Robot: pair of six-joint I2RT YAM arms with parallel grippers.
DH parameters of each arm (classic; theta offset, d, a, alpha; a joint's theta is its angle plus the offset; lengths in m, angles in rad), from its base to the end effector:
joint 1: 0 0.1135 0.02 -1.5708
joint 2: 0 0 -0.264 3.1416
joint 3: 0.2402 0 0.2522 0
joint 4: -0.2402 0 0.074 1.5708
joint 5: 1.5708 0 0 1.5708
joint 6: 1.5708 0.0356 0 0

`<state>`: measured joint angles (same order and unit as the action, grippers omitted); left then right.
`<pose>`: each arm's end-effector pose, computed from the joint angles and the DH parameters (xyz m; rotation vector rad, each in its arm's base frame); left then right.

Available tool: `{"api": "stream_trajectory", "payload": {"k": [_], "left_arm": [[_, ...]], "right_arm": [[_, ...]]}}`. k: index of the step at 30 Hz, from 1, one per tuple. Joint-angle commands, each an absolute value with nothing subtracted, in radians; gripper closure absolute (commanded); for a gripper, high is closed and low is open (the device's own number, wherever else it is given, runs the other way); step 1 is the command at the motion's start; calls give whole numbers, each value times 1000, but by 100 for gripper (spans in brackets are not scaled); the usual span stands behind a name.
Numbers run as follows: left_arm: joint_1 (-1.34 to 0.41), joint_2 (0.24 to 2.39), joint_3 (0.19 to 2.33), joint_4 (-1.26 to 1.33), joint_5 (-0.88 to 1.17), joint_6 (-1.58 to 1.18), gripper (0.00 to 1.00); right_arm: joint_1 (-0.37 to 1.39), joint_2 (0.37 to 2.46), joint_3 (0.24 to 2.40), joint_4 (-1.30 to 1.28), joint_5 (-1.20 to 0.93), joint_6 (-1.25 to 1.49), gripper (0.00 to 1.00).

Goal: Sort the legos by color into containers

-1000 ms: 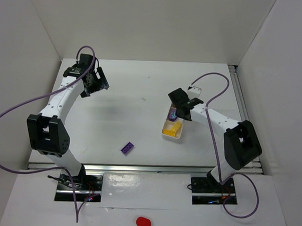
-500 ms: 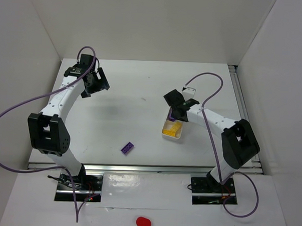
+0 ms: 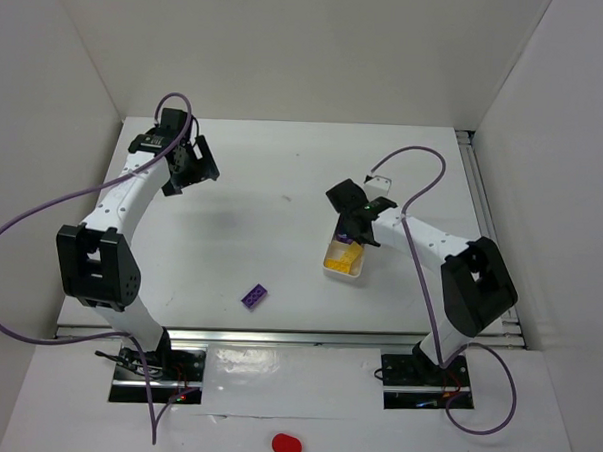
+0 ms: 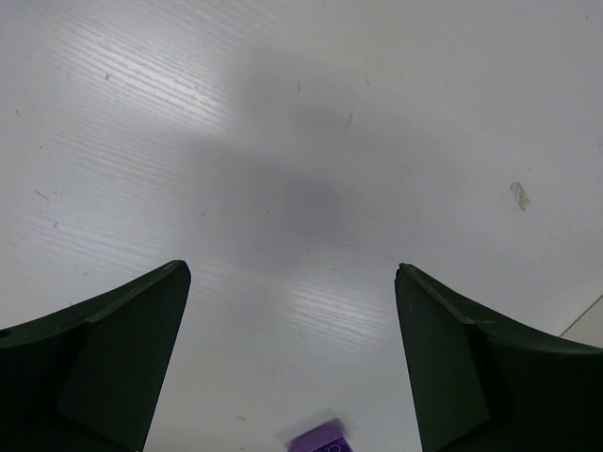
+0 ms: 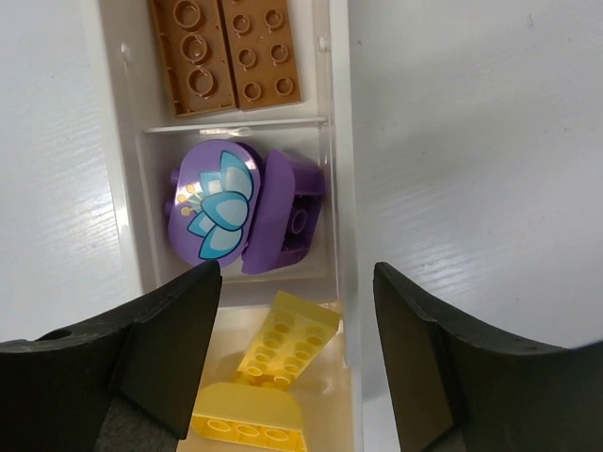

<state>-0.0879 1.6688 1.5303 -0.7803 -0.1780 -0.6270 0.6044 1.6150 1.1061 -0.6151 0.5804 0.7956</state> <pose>0.3620 -0.0256 0.3152 -0.7296 2.3610 -0.0857 0.2741 0.1656 0.2167 0.3960 2.4027 -0.1993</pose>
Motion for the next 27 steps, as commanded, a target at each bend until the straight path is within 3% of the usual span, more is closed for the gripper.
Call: {"api": "stream_trajectory", "payload": {"k": [1,7,19,27], "left_arm": [[-89,1677,1571,-770,-170,-603,0],[-89,1677,1571,-770,-170,-603,0],[-51,1658,1621,-779,-245,-583,0],[-51,1649,1611,-788,-215,-583,0]], "right_arm": [[611,1611,1149,-637,620,816,27],[712,1565,1189,-542,632,623,30],[1021,1661,1247,-402,36,198,0],[1146,1834,1370,-459,46,66,0]]}}
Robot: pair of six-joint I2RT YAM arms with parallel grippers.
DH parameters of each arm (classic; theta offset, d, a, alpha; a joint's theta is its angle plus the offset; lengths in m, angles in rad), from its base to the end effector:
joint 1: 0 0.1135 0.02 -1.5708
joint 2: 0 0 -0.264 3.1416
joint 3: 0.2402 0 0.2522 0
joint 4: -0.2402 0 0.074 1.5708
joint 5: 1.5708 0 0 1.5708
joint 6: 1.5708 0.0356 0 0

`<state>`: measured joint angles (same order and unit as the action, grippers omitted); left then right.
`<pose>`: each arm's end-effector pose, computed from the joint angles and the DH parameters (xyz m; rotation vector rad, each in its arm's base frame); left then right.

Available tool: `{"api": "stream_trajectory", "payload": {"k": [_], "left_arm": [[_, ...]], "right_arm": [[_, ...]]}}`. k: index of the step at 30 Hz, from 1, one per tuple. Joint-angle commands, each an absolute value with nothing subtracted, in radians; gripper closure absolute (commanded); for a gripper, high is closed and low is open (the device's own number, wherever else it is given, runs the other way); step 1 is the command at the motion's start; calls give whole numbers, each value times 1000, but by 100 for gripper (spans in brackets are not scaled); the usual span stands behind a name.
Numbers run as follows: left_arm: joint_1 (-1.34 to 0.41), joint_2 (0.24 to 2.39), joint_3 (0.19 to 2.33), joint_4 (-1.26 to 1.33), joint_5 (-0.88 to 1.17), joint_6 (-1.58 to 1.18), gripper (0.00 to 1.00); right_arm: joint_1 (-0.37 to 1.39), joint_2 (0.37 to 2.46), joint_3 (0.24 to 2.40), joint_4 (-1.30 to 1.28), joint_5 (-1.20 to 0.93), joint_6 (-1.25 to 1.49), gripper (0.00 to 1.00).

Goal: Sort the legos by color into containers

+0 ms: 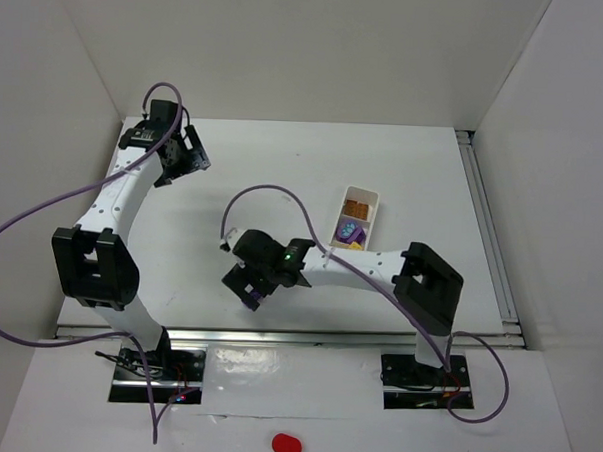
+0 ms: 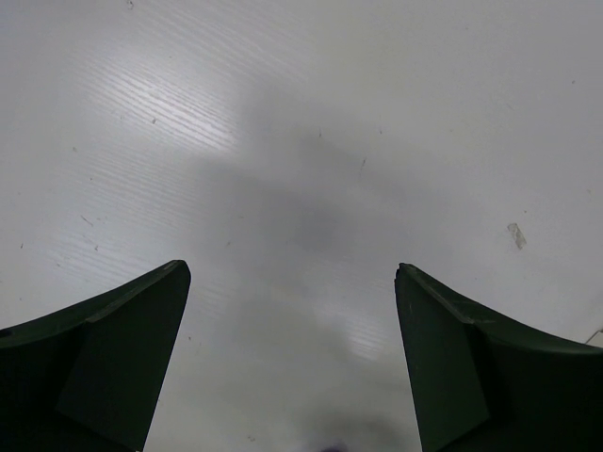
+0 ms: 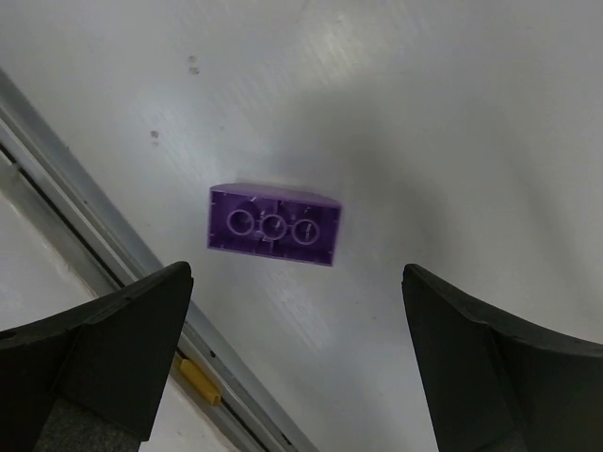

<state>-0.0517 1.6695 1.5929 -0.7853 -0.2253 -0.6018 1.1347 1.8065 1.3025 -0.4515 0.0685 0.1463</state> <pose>0.3655 -0.0110 0.3348 -0.7491 2.2842 -0.0280 0.1662 0.3510 0.2150 -1.1977 2.2821 0.4185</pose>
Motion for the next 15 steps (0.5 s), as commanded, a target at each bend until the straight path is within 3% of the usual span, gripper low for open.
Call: {"api": "stream_trajectory", "payload": {"k": [1,15], "left_arm": [[-51,1649,1602,-788,-215,-583,0],[-51,1638,1582,-788,-224,-583,0]], "right_arm": [[1146,1847,1379,-459,46,66,0],[1164,1993,1525,-561,46,66,0]]}}
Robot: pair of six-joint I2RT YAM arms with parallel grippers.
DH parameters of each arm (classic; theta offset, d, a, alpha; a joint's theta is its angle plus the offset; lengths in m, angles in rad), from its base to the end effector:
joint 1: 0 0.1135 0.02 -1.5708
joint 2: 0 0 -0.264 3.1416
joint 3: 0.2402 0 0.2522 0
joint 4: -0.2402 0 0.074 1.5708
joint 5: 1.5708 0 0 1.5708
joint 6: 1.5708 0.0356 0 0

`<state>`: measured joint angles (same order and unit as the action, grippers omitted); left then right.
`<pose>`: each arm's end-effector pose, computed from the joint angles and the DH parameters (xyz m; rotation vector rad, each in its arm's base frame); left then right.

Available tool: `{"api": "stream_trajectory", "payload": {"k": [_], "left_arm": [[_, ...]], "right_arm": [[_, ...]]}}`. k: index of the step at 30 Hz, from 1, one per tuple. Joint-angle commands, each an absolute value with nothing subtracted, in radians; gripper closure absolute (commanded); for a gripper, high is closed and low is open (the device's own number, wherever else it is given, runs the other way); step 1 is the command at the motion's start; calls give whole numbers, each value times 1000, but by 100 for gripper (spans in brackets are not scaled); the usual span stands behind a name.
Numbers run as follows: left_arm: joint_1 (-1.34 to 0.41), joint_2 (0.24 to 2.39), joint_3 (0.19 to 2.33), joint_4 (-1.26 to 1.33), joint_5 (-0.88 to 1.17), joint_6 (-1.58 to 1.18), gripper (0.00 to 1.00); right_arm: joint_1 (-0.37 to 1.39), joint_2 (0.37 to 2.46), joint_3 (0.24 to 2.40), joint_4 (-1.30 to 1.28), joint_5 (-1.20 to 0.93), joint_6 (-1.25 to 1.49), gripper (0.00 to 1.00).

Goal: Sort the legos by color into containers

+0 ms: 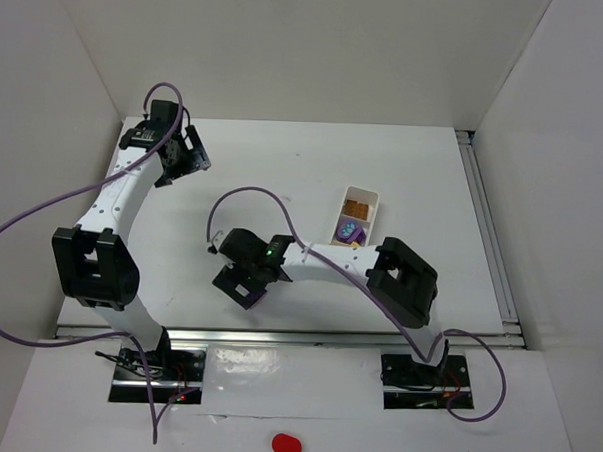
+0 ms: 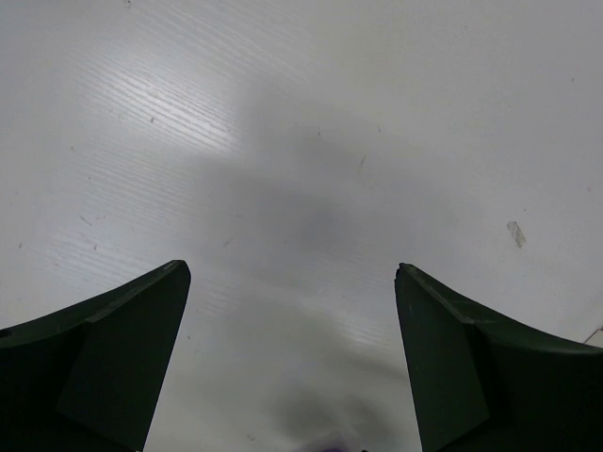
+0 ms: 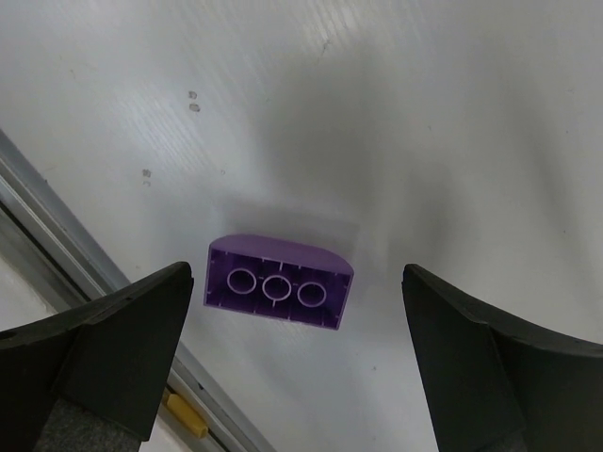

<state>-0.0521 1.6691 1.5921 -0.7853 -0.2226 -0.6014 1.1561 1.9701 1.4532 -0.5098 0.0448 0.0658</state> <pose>0.3654 -0.0112 0.3346 -0.7473 2.2859 -0.0309 0.1715 0.3856 0.1941 -1.3579 2.2710 0.3749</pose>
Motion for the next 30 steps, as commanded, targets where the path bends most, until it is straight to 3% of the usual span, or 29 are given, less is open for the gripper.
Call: {"api": "stream_trajectory", "payload": {"k": [1,12,20,25,30], "left_arm": [[-51,1638,1582,-788,-224,-583,0],[-51,1618,1500,-759,-224,-574,0],[-51,1609,1465,-738,-215,-574,0],[-51,1609,1465,-729,-215,-574,0],[-51,1609,1465,-729,-195,-574,0]], "right_arm": [[1164,2006,1525,-578,46,90,0],[1175,2057,1551,-641,28,193,0],[1175,2057,1542,-641,37,212,17],[1175,2057,1542,-641,57,230,34],[1166,1964,1517,-612,184,242,36]]}}
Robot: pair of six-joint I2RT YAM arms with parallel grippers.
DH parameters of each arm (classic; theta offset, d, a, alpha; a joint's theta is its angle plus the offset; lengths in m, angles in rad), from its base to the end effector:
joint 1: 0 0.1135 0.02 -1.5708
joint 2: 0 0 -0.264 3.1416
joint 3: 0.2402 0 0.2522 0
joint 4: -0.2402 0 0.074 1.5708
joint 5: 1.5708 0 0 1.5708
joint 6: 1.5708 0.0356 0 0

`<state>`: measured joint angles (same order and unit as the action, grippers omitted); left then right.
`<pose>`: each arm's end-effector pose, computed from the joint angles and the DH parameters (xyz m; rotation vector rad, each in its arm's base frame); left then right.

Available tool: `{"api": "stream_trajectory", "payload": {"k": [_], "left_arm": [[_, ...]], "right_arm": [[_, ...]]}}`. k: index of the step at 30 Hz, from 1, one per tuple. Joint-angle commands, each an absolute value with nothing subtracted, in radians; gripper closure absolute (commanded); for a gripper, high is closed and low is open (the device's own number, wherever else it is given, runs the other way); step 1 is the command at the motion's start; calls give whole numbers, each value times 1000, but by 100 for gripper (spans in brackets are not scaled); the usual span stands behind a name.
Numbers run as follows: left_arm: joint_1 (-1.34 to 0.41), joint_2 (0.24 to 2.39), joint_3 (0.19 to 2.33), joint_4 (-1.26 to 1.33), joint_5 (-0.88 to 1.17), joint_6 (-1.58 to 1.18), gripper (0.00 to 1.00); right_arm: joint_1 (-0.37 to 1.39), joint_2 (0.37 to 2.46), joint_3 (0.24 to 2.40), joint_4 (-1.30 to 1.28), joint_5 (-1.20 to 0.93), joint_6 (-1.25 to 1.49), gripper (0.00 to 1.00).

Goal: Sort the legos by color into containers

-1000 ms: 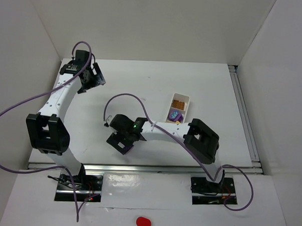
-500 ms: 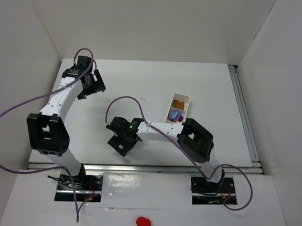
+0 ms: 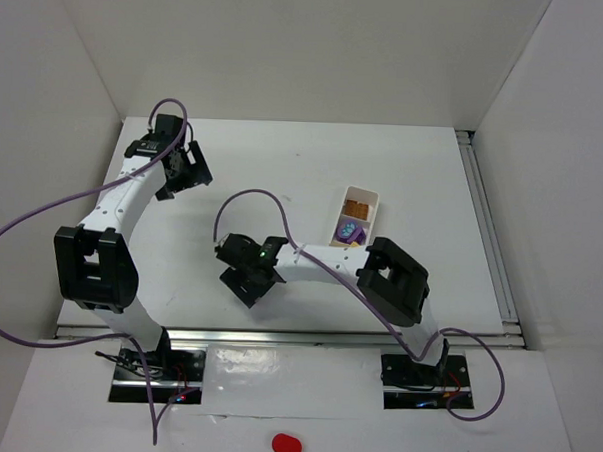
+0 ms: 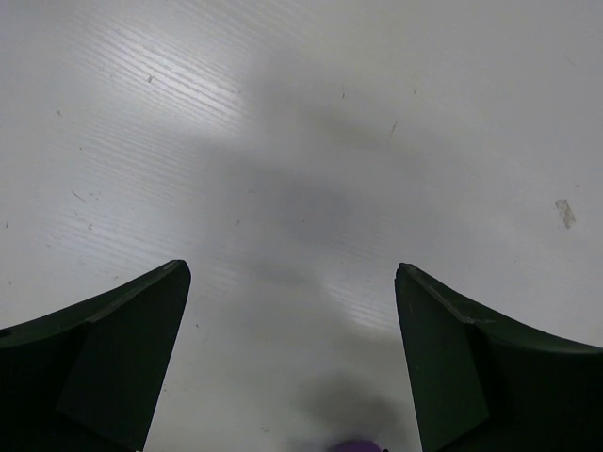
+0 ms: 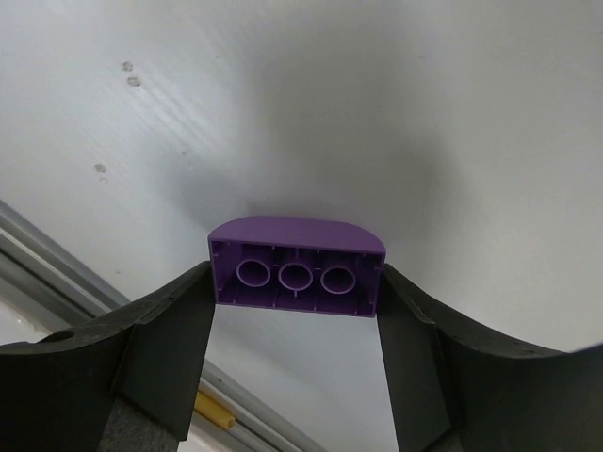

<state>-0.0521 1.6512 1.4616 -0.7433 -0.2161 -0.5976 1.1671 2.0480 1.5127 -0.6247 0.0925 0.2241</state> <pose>0.3578 -0.0110 0.3020 -0.7510 2.3562 -0.0064 0.1705 0.3907 0.1743 -1.2278 2.4667 0.2700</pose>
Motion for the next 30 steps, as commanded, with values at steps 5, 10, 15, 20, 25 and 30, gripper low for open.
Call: {"api": "stream_trajectory", "payload": {"k": [5,10,15,20,25,30], "left_arm": [[-51,1618,1499,-729,-124,-552,0],[-86,1638,1529,-729,-115,-531,0],[-104,1667,1548,-729,-115,-522,0],[-104,1689,1566,-729,-97,-512,0],[-114,1707,1575,-739,-97,-512,0],[-114,1717,1585,-748,-97,-512,0]], "right_arm": [[1021,1793,1474,-601,337,287,36],[833,1697,1430,-620,477,469,36],[640,1675,1382,-684,505,558,36],[574,1686,1347,-684,495,548,36],[537,1717,1319,-684,486,557,36],[528,1736,1284,-666,442,566,34]]}}
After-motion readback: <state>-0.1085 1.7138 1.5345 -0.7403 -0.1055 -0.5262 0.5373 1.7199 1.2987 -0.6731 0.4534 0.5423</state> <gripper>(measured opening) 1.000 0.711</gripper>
